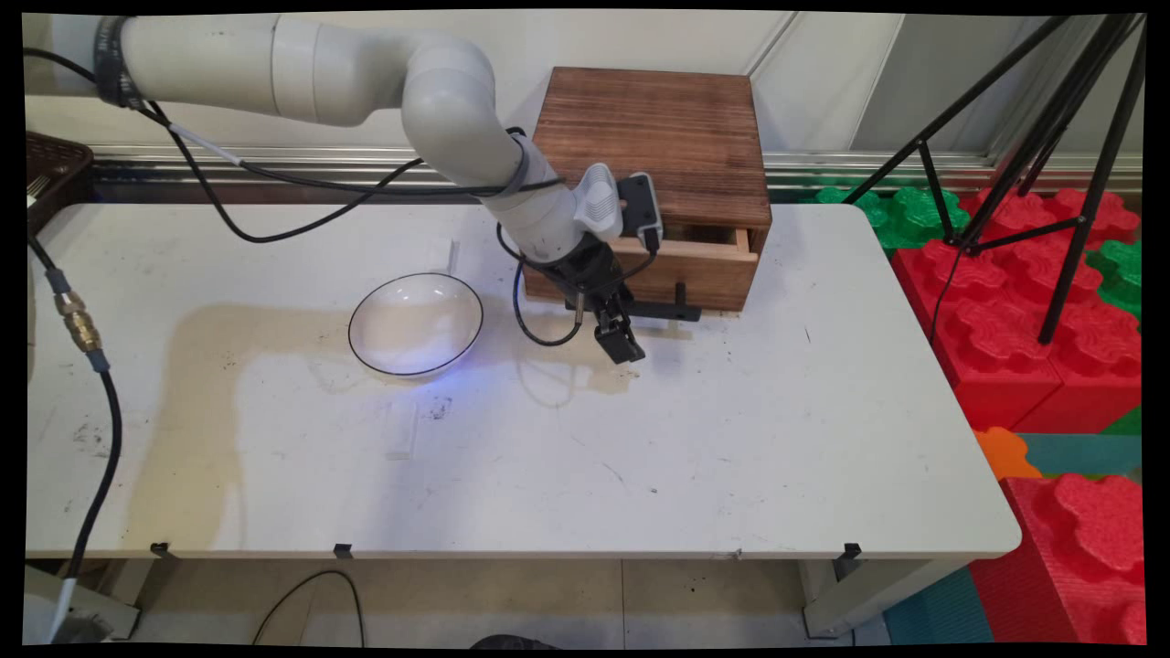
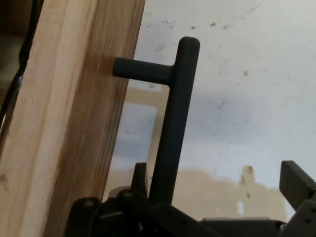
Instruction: Open the drawer
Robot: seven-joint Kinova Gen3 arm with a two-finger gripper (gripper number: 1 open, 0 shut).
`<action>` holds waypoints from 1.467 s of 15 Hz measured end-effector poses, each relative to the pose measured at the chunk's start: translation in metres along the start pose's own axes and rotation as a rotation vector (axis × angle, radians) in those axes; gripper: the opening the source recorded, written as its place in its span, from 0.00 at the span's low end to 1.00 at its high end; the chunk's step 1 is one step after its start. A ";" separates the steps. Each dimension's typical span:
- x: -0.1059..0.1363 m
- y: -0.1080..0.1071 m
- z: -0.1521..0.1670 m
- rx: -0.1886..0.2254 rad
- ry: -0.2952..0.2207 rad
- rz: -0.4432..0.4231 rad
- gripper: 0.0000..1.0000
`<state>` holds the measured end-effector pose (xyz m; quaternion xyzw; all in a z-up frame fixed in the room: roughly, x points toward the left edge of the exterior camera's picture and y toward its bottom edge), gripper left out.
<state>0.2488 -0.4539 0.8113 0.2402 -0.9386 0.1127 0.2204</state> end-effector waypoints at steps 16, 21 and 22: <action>-0.003 0.065 -0.025 -0.013 -0.049 -0.023 1.00; -0.004 0.081 -0.028 -0.021 -0.062 -0.025 1.00; -0.004 0.086 -0.029 -0.023 -0.066 -0.027 1.00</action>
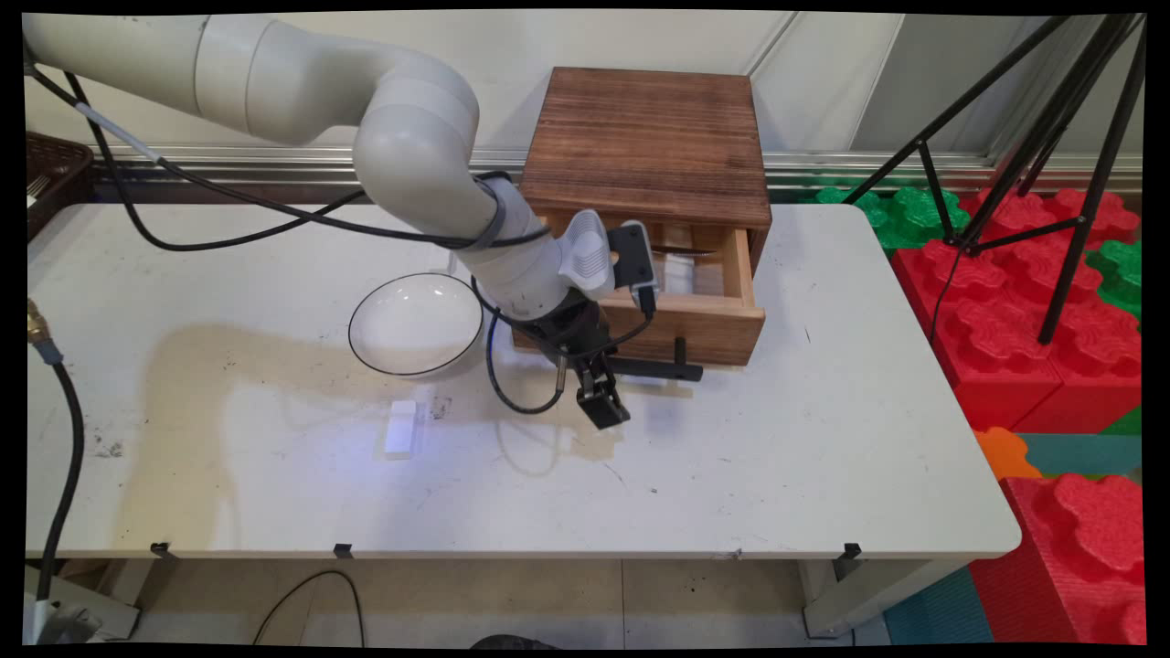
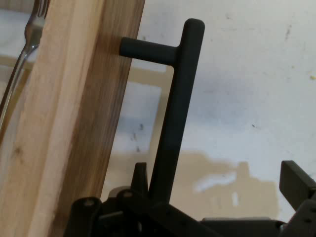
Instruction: Open the drawer
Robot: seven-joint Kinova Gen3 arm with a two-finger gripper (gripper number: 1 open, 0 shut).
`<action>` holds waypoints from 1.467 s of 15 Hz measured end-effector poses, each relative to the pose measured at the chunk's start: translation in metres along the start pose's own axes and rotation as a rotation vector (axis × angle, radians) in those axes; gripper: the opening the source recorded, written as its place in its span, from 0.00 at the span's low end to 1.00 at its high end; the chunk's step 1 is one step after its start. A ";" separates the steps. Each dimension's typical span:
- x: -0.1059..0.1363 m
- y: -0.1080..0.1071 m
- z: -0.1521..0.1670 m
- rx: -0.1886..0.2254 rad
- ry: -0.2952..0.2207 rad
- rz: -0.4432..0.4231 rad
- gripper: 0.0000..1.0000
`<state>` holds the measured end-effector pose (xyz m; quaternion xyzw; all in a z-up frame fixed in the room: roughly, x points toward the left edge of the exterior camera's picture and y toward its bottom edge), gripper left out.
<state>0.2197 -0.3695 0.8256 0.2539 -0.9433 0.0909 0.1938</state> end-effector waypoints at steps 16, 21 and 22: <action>-0.013 0.055 -0.007 -0.054 -0.047 -0.024 1.00; -0.016 0.073 -0.010 -0.068 -0.054 -0.029 1.00; -0.017 0.076 -0.011 -0.070 -0.054 -0.030 1.00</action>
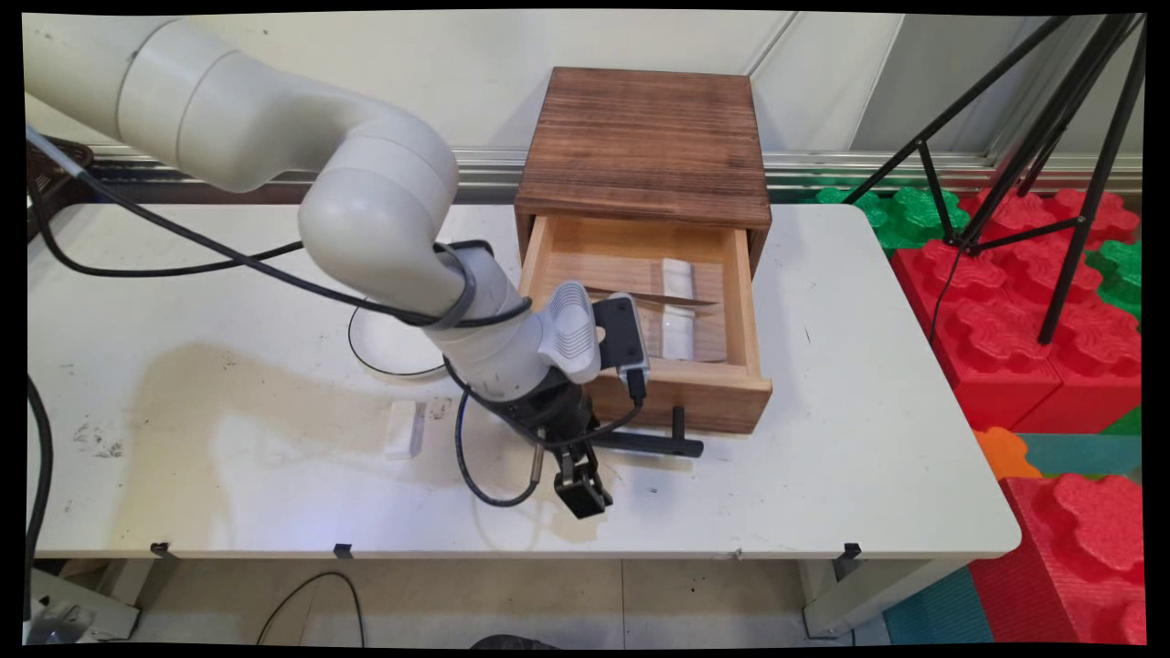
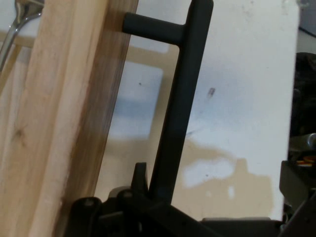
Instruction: Open the drawer
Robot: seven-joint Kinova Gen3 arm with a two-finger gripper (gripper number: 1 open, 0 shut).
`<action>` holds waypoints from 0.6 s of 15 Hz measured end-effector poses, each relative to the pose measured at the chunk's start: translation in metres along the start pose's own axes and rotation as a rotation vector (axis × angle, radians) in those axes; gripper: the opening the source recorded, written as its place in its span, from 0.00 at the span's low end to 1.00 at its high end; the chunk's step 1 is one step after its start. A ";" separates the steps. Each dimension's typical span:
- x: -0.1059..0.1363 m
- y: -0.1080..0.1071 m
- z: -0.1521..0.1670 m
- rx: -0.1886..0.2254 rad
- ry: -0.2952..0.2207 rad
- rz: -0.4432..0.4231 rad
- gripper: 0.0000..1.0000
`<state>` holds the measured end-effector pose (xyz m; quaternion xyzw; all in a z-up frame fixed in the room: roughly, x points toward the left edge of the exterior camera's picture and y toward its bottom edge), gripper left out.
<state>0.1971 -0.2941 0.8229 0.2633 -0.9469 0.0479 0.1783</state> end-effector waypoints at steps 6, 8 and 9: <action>-0.002 0.020 -0.004 -0.010 0.003 -0.007 1.00; -0.002 0.026 -0.006 -0.010 0.005 -0.010 1.00; -0.002 0.028 -0.007 -0.010 0.006 -0.011 1.00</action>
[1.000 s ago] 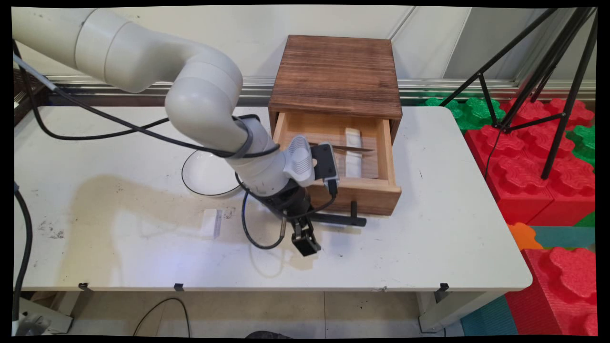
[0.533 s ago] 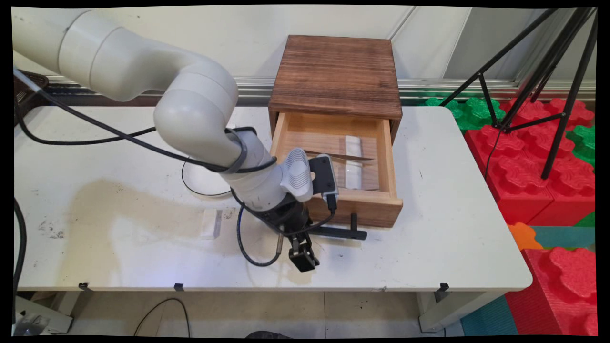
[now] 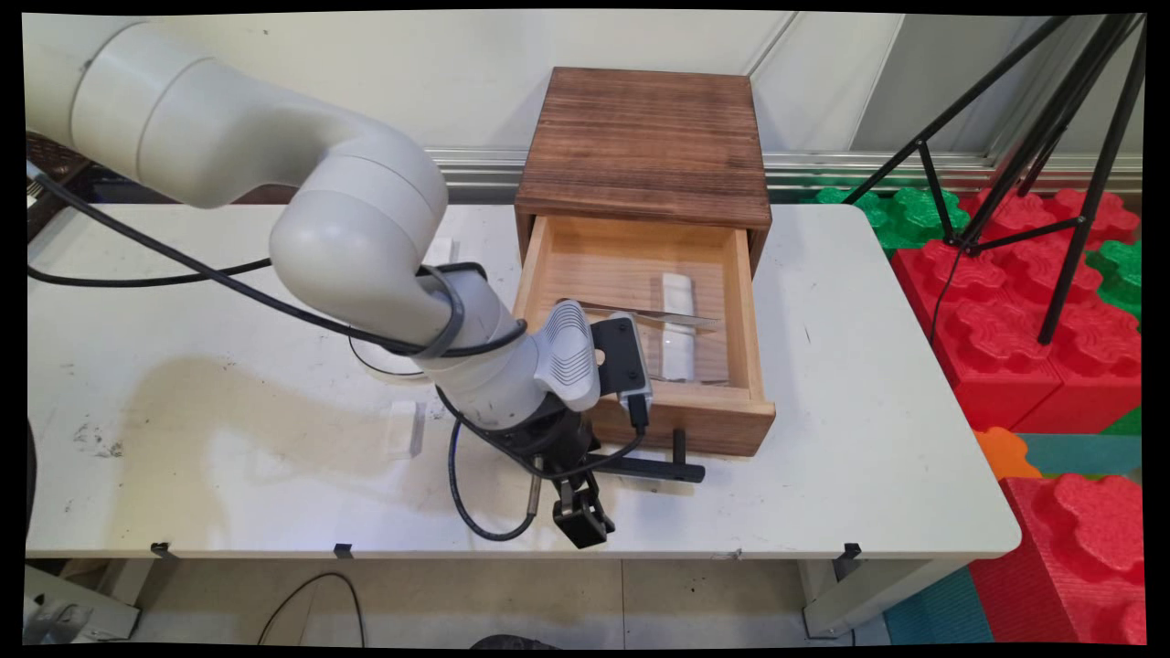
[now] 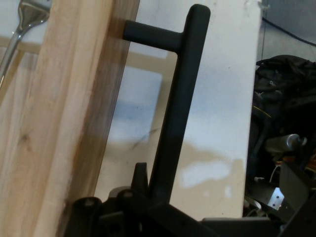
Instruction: Open the drawer
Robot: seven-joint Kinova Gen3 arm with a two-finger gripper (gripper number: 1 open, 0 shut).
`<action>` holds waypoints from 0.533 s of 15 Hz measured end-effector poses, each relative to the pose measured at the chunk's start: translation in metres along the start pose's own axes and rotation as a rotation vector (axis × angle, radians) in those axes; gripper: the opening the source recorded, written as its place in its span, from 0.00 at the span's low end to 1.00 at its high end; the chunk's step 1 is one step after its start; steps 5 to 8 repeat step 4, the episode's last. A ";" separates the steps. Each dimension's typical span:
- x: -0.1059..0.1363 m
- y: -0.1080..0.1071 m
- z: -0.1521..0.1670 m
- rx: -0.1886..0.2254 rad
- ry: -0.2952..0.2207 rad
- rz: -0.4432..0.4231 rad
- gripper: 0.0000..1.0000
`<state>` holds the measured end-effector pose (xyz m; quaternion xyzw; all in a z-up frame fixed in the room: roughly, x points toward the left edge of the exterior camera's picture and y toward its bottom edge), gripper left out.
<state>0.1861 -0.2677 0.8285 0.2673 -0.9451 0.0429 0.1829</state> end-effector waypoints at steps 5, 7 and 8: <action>-0.001 0.007 -0.003 0.002 0.002 -0.003 1.00; -0.001 0.007 -0.003 0.002 0.002 -0.003 1.00; -0.001 0.007 -0.003 0.002 0.002 -0.003 1.00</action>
